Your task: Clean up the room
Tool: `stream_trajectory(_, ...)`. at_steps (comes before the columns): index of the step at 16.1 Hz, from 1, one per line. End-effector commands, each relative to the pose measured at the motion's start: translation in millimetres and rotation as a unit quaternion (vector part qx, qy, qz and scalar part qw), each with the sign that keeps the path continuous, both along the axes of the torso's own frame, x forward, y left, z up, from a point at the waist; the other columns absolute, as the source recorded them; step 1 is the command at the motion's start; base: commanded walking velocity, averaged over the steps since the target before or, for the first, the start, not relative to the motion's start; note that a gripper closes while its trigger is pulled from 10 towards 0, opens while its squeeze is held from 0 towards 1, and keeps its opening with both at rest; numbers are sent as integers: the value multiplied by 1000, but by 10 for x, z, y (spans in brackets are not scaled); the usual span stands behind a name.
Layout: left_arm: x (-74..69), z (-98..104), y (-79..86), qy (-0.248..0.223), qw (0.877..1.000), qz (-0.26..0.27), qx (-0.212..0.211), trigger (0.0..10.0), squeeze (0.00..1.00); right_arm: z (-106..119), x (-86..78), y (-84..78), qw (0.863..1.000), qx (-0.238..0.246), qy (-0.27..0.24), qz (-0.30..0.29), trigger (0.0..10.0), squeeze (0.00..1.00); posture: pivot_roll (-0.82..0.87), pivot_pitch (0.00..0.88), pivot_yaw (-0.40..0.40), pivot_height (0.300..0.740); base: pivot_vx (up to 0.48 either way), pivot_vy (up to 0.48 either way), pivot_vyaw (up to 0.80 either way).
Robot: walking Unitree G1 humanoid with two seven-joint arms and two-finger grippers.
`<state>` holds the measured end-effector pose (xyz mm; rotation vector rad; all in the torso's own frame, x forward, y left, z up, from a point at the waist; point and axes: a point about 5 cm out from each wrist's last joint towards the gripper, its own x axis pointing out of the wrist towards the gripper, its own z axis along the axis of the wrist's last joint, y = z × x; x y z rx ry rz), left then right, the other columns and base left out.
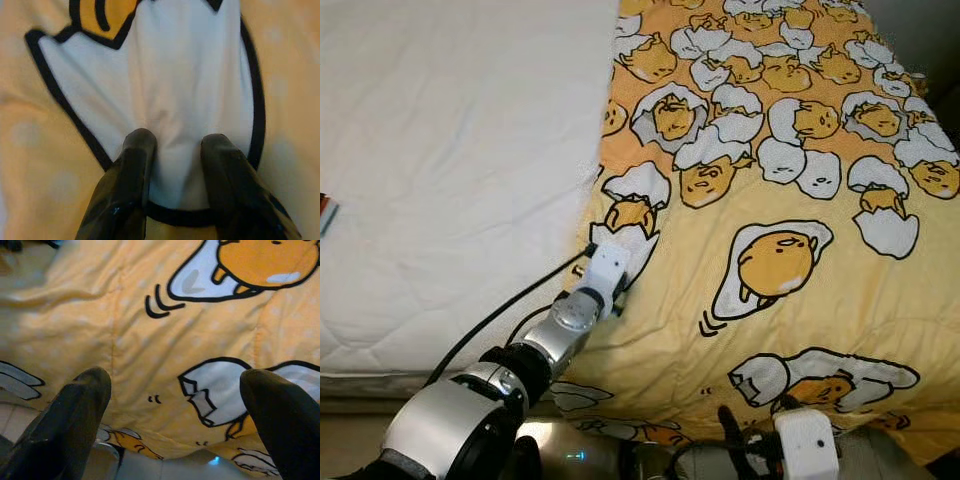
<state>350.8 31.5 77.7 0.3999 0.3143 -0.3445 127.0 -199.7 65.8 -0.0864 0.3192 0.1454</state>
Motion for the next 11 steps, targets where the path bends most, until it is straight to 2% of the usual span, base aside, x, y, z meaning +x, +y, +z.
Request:
stream_trajectory(1,-281,-274,-253,54,998,-18,3,10000,0,1,-32,-30,1000,4,11,0,10000,0,-254,267,-140,740,0,0,0)
stream_trajectory(2,-317,-435,-23,76,996,4,50,10000,0,-23,-31,-4,1000,7,19,11,10000,0,-245,270,-142,740,0,0,0)
stream_trajectory(7,-482,-820,854,126,981,100,113,10000,0,-47,-42,-11,999,8,35,16,10000,0,-236,277,-150,740,0,0,0)
stream_trajectory(9,-598,-936,1114,141,973,130,131,10000,0,-91,-54,-20,999,8,43,17,10000,0,-206,274,-139,740,0,0,0)
stream_trajectory(10,-722,-1022,1448,159,958,199,131,10000,0,-101,-24,-6,999,10,43,19,10000,0,-205,265,-133,740,0,0,0)
stream_trajectory(11,-832,-1070,1711,170,944,253,127,10000,0,-105,7,0,999,11,42,19,10000,0,-203,259,-130,740,0,0,0)
